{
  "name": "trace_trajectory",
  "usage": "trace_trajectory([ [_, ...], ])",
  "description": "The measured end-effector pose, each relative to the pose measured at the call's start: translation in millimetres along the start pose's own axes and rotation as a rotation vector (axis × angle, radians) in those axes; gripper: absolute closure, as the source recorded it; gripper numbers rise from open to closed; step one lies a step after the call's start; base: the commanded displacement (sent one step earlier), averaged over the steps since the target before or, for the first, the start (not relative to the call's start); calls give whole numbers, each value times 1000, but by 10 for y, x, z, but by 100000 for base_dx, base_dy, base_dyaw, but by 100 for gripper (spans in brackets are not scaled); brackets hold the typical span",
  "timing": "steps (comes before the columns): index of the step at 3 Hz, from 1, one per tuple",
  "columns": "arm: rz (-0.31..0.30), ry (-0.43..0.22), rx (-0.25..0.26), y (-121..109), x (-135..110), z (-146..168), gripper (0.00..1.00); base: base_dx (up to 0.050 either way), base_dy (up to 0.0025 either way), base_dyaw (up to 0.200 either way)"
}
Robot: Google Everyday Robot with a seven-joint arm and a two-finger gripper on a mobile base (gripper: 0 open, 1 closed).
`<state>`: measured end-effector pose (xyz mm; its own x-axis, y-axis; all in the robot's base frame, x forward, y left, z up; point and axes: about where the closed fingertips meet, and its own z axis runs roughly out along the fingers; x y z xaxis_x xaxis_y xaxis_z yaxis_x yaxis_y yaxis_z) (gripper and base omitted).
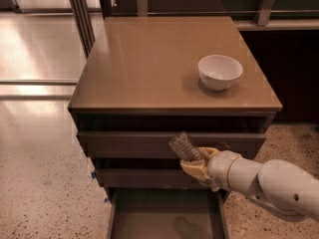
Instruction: Place water bottle into bottom drawer
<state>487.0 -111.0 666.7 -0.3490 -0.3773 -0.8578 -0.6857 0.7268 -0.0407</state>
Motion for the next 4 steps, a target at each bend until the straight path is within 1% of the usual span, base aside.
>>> trace_trajectory([
  [1, 42, -1, 7, 179, 383, 118, 100, 0, 0, 0],
  [2, 120, 8, 95, 291, 817, 47, 100, 0, 0, 0],
  [3, 196, 34, 183, 343, 1272, -34, 100, 0, 0, 0],
  [4, 274, 75, 219, 308, 1776, 53, 100, 0, 0, 0],
])
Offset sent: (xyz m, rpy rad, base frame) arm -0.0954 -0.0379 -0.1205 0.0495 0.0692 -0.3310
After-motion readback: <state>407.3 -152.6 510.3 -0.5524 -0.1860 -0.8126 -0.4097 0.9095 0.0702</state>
